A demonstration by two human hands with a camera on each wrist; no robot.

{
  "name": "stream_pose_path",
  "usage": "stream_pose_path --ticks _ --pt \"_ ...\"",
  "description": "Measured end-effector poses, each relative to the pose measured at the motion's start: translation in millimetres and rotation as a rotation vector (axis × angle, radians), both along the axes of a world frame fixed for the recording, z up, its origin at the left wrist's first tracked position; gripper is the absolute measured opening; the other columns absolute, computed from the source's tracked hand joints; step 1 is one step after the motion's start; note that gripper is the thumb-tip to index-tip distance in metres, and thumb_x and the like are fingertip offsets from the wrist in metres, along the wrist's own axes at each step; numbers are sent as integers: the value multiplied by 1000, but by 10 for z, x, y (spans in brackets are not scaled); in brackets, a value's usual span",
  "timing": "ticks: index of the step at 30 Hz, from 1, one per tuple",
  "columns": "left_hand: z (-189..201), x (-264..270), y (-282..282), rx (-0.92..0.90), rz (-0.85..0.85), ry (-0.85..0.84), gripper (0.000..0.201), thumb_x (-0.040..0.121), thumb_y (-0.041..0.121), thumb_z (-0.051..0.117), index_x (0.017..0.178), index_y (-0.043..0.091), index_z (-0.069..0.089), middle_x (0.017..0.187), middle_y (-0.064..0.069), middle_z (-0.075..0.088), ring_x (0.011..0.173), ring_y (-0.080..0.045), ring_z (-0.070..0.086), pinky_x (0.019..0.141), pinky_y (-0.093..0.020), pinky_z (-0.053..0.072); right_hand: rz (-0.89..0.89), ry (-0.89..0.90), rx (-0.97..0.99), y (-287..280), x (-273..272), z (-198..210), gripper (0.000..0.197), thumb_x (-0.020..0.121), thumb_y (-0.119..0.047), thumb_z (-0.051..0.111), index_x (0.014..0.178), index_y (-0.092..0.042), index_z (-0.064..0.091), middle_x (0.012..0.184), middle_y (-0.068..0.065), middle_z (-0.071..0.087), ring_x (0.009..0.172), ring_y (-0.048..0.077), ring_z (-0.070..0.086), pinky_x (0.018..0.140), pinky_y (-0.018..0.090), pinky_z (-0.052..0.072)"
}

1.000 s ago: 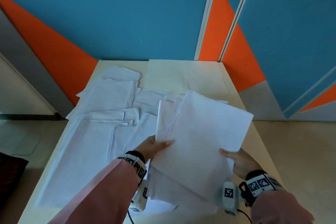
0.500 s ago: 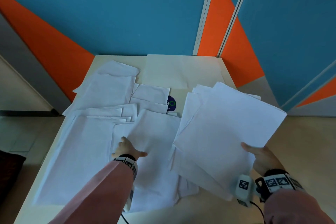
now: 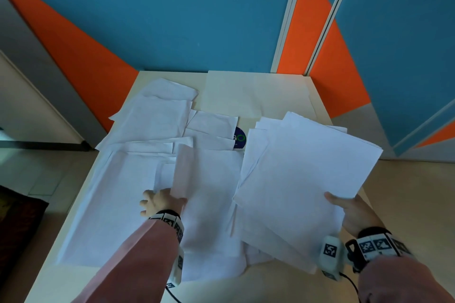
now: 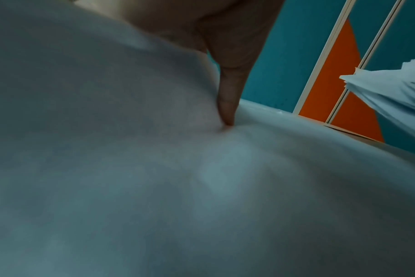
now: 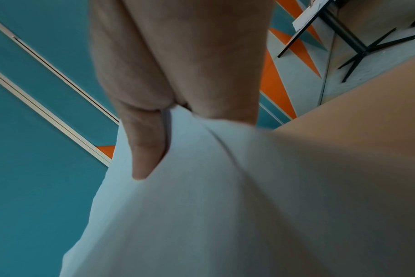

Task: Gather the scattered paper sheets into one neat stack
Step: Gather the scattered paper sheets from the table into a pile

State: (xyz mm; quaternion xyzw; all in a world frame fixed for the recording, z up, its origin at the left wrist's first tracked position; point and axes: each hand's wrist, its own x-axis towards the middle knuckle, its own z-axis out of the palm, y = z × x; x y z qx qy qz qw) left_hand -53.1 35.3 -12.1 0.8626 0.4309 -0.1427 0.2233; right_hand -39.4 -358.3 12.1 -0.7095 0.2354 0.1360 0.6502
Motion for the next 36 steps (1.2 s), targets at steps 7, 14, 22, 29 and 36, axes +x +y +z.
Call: stream_pose_path --ticks 7,14,22,29,36 --pt "132 -23 9 -110 -166 -301 43 84 7 57 126 10 54 118 -19 63 106 -35 59 88 -38 45 27 -29 139 222 33 218 89 23 -49 92 101 -15 66 104 1 69 96 22 63 93 41 44" --pt "690 179 220 -256 -171 -588 64 79 3 68 138 5 42 122 -19 62 115 -35 56 96 -38 42 -16 4 61 164 104 195 42 76 -16 72 116 -6 62 113 10 66 107 32 60 104 50 40" --pt "1153 293 406 -554 -10 -793 23 83 4 64 106 5 61 84 -8 65 66 -19 59 66 -28 50 -203 35 -14 80 122 177 26 87 -10 63 111 -1 61 118 18 64 96 34 62 90 52 49" --pt "885 469 70 -731 -91 -569 30 81 3 66 111 0 62 97 -18 66 89 -31 65 88 -45 53 -96 -24 187 264 94 376 41 85 -7 62 126 -3 55 119 13 64 96 23 62 81 36 47" --pt "521 531 -323 -792 -129 -469 37 81 7 67 116 -1 59 109 -22 67 100 -36 65 95 -51 50 -8 -64 270 606 51 475 52 80 -13 70 129 -6 53 106 1 68 95 17 63 73 25 47"
